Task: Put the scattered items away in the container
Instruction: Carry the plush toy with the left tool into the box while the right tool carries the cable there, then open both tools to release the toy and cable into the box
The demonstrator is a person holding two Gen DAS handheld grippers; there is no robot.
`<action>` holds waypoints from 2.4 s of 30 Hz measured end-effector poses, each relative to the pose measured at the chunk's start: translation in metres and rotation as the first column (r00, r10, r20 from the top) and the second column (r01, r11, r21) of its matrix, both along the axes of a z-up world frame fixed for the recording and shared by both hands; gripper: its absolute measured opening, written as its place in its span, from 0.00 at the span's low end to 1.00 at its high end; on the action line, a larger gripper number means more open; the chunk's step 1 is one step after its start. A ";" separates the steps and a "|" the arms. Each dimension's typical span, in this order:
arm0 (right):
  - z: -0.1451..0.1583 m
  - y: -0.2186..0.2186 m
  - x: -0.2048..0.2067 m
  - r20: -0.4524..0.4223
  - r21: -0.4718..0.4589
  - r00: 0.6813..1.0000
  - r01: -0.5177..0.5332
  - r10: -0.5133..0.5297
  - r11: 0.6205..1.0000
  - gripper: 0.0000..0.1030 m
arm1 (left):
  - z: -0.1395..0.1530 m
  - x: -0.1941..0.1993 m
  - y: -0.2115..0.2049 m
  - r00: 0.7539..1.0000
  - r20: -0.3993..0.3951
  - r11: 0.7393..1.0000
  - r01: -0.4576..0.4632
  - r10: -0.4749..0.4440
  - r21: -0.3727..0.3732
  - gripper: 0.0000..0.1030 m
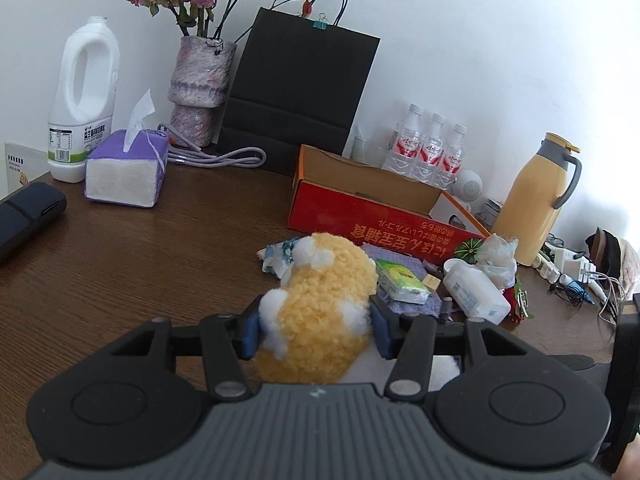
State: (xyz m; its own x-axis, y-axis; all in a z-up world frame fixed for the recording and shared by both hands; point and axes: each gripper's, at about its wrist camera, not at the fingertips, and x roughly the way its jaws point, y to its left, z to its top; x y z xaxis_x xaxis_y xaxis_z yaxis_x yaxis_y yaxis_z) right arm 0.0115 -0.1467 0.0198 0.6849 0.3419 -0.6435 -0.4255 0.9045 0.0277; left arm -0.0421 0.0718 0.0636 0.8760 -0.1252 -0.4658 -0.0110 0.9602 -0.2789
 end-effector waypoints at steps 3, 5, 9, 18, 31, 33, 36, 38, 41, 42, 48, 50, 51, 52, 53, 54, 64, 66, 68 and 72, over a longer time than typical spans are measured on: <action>0.005 0.005 -0.014 0.134 -0.122 0.991 0.035 -0.019 0.992 0.13 | 0.002 0.000 -0.005 1.000 0.013 1.000 0.012 -0.012 -0.004 0.52; 0.018 0.004 -0.031 0.223 -0.156 0.975 0.044 -0.008 0.987 0.11 | 0.007 -0.003 -0.010 1.000 0.018 1.000 0.022 -0.022 0.001 0.52; 0.050 -0.009 -0.051 0.297 -0.155 0.955 0.075 -0.026 0.985 0.11 | 0.021 -0.005 -0.015 0.998 0.051 0.999 0.028 -0.027 -0.021 0.52; 0.109 -0.034 0.006 0.328 -0.147 0.944 0.033 0.017 0.989 0.12 | 0.073 0.088 -0.036 0.991 0.125 0.998 0.058 -0.055 -0.020 0.52; 0.129 -0.042 0.252 0.130 -0.206 0.987 -0.070 0.098 0.976 0.12 | 0.075 0.348 -0.068 0.901 -0.173 0.882 0.427 -0.398 0.198 0.52; 0.116 -0.044 0.284 0.086 -0.191 0.991 -0.082 0.100 0.978 0.13 | 0.062 0.373 -0.067 0.852 -0.213 0.831 0.517 -0.478 0.203 0.52; 0.089 -0.043 0.325 0.005 -0.183 0.995 -0.101 0.103 0.978 0.13 | 0.040 0.404 -0.063 0.789 -0.260 0.772 0.607 -0.556 0.191 0.52; 0.071 -0.041 0.350 -0.076 -0.170 0.989 -0.136 0.124 0.976 0.13 | 0.028 0.419 -0.065 0.760 -0.300 0.734 0.643 -0.577 0.218 0.52; 0.051 -0.034 0.374 -0.150 -0.162 0.973 -0.201 0.178 0.966 0.13 | 0.012 0.433 -0.068 0.704 -0.358 0.663 0.706 -0.614 0.250 0.53; 0.046 -0.031 0.380 -0.168 -0.170 0.965 -0.228 0.200 0.959 0.13 | 0.007 0.438 -0.069 0.695 -0.380 0.647 0.715 -0.611 0.266 0.53; 0.022 -0.022 0.400 -0.257 -0.214 0.923 -0.343 0.286 0.915 0.14 | -0.012 0.458 -0.071 0.723 -0.474 0.617 0.684 -0.503 0.389 0.59; 0.021 -0.022 0.400 -0.261 -0.232 0.929 -0.325 0.263 0.917 0.15 | -0.010 0.463 -0.069 0.735 -0.477 0.642 0.667 -0.483 0.378 0.65; 0.022 -0.023 0.401 -0.260 -0.240 0.934 -0.309 0.246 0.920 0.15 | -0.007 0.464 -0.070 0.745 -0.475 0.656 0.653 -0.468 0.378 0.67; 0.026 -0.026 0.402 -0.257 -0.242 0.940 -0.287 0.224 0.927 0.18 | -0.003 0.464 -0.070 0.757 -0.472 0.673 0.637 -0.452 0.376 0.73; 0.031 -0.030 0.402 -0.253 -0.238 0.947 -0.258 0.197 0.936 0.20 | 0.002 0.463 -0.071 0.767 -0.468 0.691 0.621 -0.439 0.369 0.77; 0.038 -0.034 0.402 -0.252 -0.228 0.953 -0.226 0.167 0.947 0.25 | 0.009 0.462 -0.071 0.771 -0.464 0.704 0.613 -0.436 0.357 0.77; 0.109 -0.082 0.383 -0.340 -0.086 0.939 0.022 -0.050 0.996 0.61 | 0.067 0.439 -0.070 0.831 -0.518 0.851 0.411 -0.203 0.325 1.00; 0.121 -0.088 0.372 -0.324 -0.114 0.943 0.044 -0.079 0.993 0.66 | 0.076 0.427 -0.064 0.825 -0.536 0.872 0.384 -0.177 0.303 1.00; 0.133 -0.096 0.353 -0.306 -0.133 0.946 0.071 -0.109 0.989 0.71 | 0.086 0.410 -0.055 0.823 -0.545 0.894 0.356 -0.161 0.273 1.00; 0.149 -0.111 0.316 -0.271 -0.130 0.950 0.126 -0.157 0.983 0.80 | 0.096 0.375 -0.047 0.825 -0.561 0.945 0.234 -0.069 0.229 1.00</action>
State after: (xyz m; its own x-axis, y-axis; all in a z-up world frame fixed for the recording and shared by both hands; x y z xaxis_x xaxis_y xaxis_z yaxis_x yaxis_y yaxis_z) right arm 0.3276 -0.2577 0.1688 0.5087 0.1709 -0.8438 -0.2822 0.9591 0.0242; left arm 0.3329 0.0247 0.1595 0.4541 -0.0295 -0.8905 0.0723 0.9974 0.0039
